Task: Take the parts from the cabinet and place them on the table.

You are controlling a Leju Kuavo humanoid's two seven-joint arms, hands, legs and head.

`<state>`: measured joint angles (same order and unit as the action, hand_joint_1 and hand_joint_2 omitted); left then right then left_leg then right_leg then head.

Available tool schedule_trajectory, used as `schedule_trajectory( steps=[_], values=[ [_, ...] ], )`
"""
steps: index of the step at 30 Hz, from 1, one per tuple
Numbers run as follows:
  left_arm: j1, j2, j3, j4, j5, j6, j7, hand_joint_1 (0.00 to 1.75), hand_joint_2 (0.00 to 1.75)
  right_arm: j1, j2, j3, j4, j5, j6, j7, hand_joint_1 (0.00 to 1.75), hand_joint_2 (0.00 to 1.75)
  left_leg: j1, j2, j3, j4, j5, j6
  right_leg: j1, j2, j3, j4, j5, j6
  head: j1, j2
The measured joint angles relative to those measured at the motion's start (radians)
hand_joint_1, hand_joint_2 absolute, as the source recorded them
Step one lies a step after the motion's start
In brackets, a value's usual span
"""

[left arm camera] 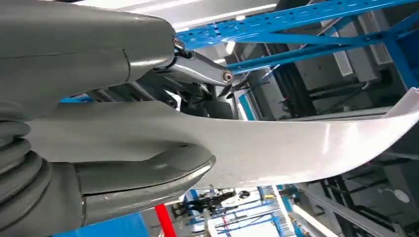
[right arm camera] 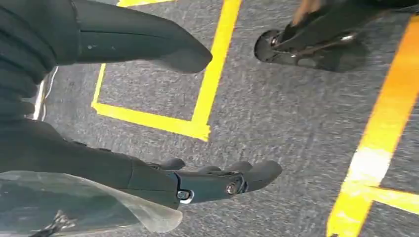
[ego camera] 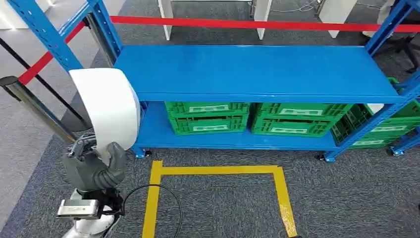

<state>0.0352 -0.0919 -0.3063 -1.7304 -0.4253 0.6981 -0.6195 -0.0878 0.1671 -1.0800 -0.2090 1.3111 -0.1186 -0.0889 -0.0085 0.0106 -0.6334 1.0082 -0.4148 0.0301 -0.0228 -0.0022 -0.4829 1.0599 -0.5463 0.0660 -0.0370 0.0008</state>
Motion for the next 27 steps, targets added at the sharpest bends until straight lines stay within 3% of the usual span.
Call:
schedule_trajectory(
  steps=[1, 2, 4, 5, 6, 8, 9, 10, 11, 12, 14, 15, 16, 17, 19, 20, 21, 22, 24, 25, 26, 27],
  values=[
    [-0.001, 0.000, 0.001, -0.002, -0.002, 0.000, 0.000, 1.75, 1.75, -0.001, 0.000, 0.000, 0.000, 0.000, 0.000, 0.000, 0.00, 1.75, -0.002, 0.001, -0.011, 0.012, 0.002, -0.003, 0.006, 0.005, 0.049, -0.073, -0.031, -0.010, -0.001, 0.000],
    [-0.001, 0.000, 0.001, -0.002, -0.004, 0.001, 0.000, 1.75, 1.75, -0.003, 0.000, 0.000, 0.000, 0.000, 0.000, -0.001, 0.00, 1.75, -0.004, 0.002, -0.015, 0.017, 0.016, -0.009, 0.005, 0.004, 0.029, -0.075, -0.039, -0.023, -0.002, 0.000],
    [-0.001, 0.000, 0.001, -0.002, -0.005, 0.001, 0.000, 1.75, 1.75, 0.001, 0.000, 0.000, 0.000, 0.000, 0.001, -0.001, 0.00, 1.75, -0.002, 0.001, -0.019, 0.011, 0.035, -0.017, 0.009, 0.002, 0.017, -0.069, -0.027, -0.040, -0.001, 0.000],
    [0.000, 0.001, 0.001, -0.002, -0.005, 0.001, 0.000, 1.75, 1.75, 0.003, 0.002, 0.000, 0.001, 0.000, 0.002, -0.001, 0.00, 1.75, 0.001, -0.001, -0.024, 0.014, 0.030, -0.022, 0.003, -0.004, 0.007, -0.071, -0.017, -0.051, 0.000, 0.000],
    [0.000, 0.002, 0.001, -0.002, -0.006, 0.001, 0.000, 1.75, 1.75, 0.003, 0.002, 0.000, 0.001, 0.000, 0.003, -0.001, 0.00, 1.75, 0.003, -0.004, -0.030, 0.034, -0.021, -0.031, 0.003, -0.005, -0.003, -0.070, -0.007, -0.058, -0.003, 0.000],
    [-0.001, 0.002, 0.001, -0.002, -0.006, 0.001, 0.000, 1.75, 1.75, 0.002, 0.002, 0.000, 0.000, 0.001, 0.002, -0.002, 0.00, 1.75, 0.008, -0.004, -0.055, 0.166, -0.155, -0.042, 0.004, -0.007, -0.030, -0.069, 0.018, -0.068, -0.008, 0.000],
    [-0.001, 0.002, 0.001, -0.002, -0.006, 0.001, 0.000, 1.75, 1.75, 0.001, 0.002, 0.000, 0.000, 0.001, 0.002, -0.003, 0.00, 1.75, 0.009, -0.004, -0.067, 0.245, -0.201, -0.045, 0.005, -0.007, -0.036, -0.069, 0.031, -0.068, -0.009, 0.000],
    [-0.001, 0.002, 0.001, -0.002, -0.006, 0.001, 0.001, 1.75, 1.75, 0.001, 0.002, 0.000, 0.000, 0.001, 0.002, -0.003, 0.00, 1.75, 0.009, -0.004, -0.068, 0.302, -0.215, -0.045, 0.006, -0.007, -0.053, -0.066, 0.045, -0.067, -0.008, 0.000],
    [-0.001, 0.002, 0.001, -0.002, -0.007, 0.001, 0.002, 1.75, 1.75, 0.001, 0.002, 0.000, 0.000, 0.001, 0.002, -0.003, 0.00, 1.75, 0.009, -0.004, -0.058, 0.319, -0.194, -0.044, 0.008, -0.007, -0.072, -0.064, 0.056, -0.067, -0.009, 0.000],
    [-0.002, 0.002, 0.001, -0.002, -0.008, 0.001, 0.002, 1.75, 1.75, 0.002, 0.002, 0.000, 0.000, 0.001, 0.003, -0.003, 0.00, 1.75, 0.009, -0.005, -0.030, 0.301, -0.159, -0.040, 0.009, -0.008, -0.089, -0.060, 0.066, -0.067, -0.008, 0.000],
    [-0.002, 0.002, 0.001, -0.002, -0.014, 0.001, 0.003, 1.75, 1.75, 0.001, 0.002, 0.000, 0.000, 0.001, 0.003, -0.002, 0.00, 1.75, 0.005, -0.006, 0.084, 0.144, -0.102, -0.021, 0.014, -0.007, -0.115, -0.054, 0.084, -0.066, -0.009, 0.000],
    [-0.005, 0.002, 0.001, -0.003, -0.015, 0.001, 0.004, 1.75, 1.75, 0.001, 0.007, 0.000, 0.001, 0.000, 0.003, -0.001, 0.00, 1.75, 0.000, -0.009, 0.151, 0.046, -0.109, -0.006, 0.011, -0.007, -0.121, -0.054, 0.093, -0.064, -0.008, 0.000],
    [-0.007, 0.001, 0.001, -0.005, -0.017, 0.001, 0.004, 1.75, 1.75, 0.001, 0.008, 0.000, 0.001, 0.000, 0.003, -0.001, 0.00, 1.75, -0.005, -0.007, 0.192, -0.029, -0.131, 0.002, 0.018, -0.004, -0.127, -0.052, 0.101, -0.057, -0.008, 0.000],
    [-0.008, 0.001, 0.001, -0.007, -0.018, 0.001, 0.004, 1.75, 1.75, 0.001, 0.008, 0.000, 0.001, 0.000, 0.003, -0.001, 0.00, 1.75, -0.005, -0.007, 0.195, -0.042, -0.134, -0.004, 0.015, -0.006, -0.131, -0.055, 0.111, -0.050, -0.006, 0.000],
    [-0.006, 0.001, 0.001, -0.007, -0.018, 0.001, 0.004, 1.75, 1.75, 0.001, 0.008, 0.000, 0.001, 0.000, 0.003, -0.001, 0.00, 1.75, -0.012, -0.008, 0.184, -0.041, -0.119, 0.002, 0.009, -0.007, -0.132, -0.065, 0.132, -0.036, -0.008, 0.000],
    [-0.006, 0.001, 0.002, -0.007, -0.019, 0.001, 0.004, 1.75, 1.75, 0.004, 0.008, 0.000, 0.001, 0.000, 0.003, 0.000, 0.00, 1.75, -0.005, -0.006, 0.174, -0.056, -0.097, 0.008, 0.013, -0.006, -0.138, -0.066, 0.134, -0.029, -0.007, 0.000],
    [-0.007, 0.000, 0.002, -0.007, -0.021, 0.001, 0.005, 1.75, 1.75, 0.004, 0.008, 0.000, 0.001, 0.000, 0.003, 0.000, 0.00, 1.75, -0.001, 0.000, 0.163, -0.059, -0.084, 0.012, 0.010, -0.002, -0.148, -0.051, 0.098, -0.027, -0.008, 0.000],
    [-0.007, -0.001, 0.002, -0.007, -0.022, 0.001, 0.005, 1.75, 1.75, 0.004, 0.007, 0.000, 0.001, 0.000, 0.003, 0.002, 0.00, 1.75, -0.001, -0.001, 0.145, -0.058, -0.073, 0.021, 0.011, -0.001, -0.168, -0.008, 0.036, -0.025, -0.002, 0.000],
    [-0.004, -0.002, 0.003, -0.007, -0.024, 0.001, 0.006, 1.75, 1.75, 0.003, 0.007, 0.000, 0.001, 0.000, 0.003, 0.002, 0.00, 1.75, -0.003, -0.001, 0.111, -0.053, -0.048, 0.022, 0.010, 0.000, -0.203, 0.141, -0.081, -0.019, -0.001, 0.000],
    [-0.004, -0.002, 0.003, -0.007, -0.024, 0.001, 0.006, 1.75, 1.75, 0.003, 0.007, 0.000, 0.001, 0.000, 0.003, 0.002, 0.00, 1.75, -0.003, 0.000, 0.091, -0.050, -0.035, 0.022, 0.010, 0.000, -0.212, 0.209, -0.101, -0.016, 0.001, 0.000],
    [-0.004, -0.002, 0.003, -0.007, -0.024, 0.001, 0.006, 1.75, 1.75, 0.003, 0.007, 0.000, 0.001, 0.000, 0.003, 0.002, 0.00, 1.75, -0.003, 0.000, 0.072, -0.047, -0.023, 0.021, 0.010, 0.000, -0.209, 0.245, -0.085, -0.013, 0.000, 0.000],
    [-0.003, -0.002, 0.003, -0.007, -0.024, 0.001, 0.006, 1.75, 1.75, 0.003, 0.006, 0.000, 0.001, 0.000, 0.003, 0.002, 0.00, 1.75, -0.003, 0.001, 0.052, -0.041, -0.012, 0.019, 0.009, 0.000, -0.191, 0.246, -0.044, -0.011, 0.001, 0.000]
  ],
)
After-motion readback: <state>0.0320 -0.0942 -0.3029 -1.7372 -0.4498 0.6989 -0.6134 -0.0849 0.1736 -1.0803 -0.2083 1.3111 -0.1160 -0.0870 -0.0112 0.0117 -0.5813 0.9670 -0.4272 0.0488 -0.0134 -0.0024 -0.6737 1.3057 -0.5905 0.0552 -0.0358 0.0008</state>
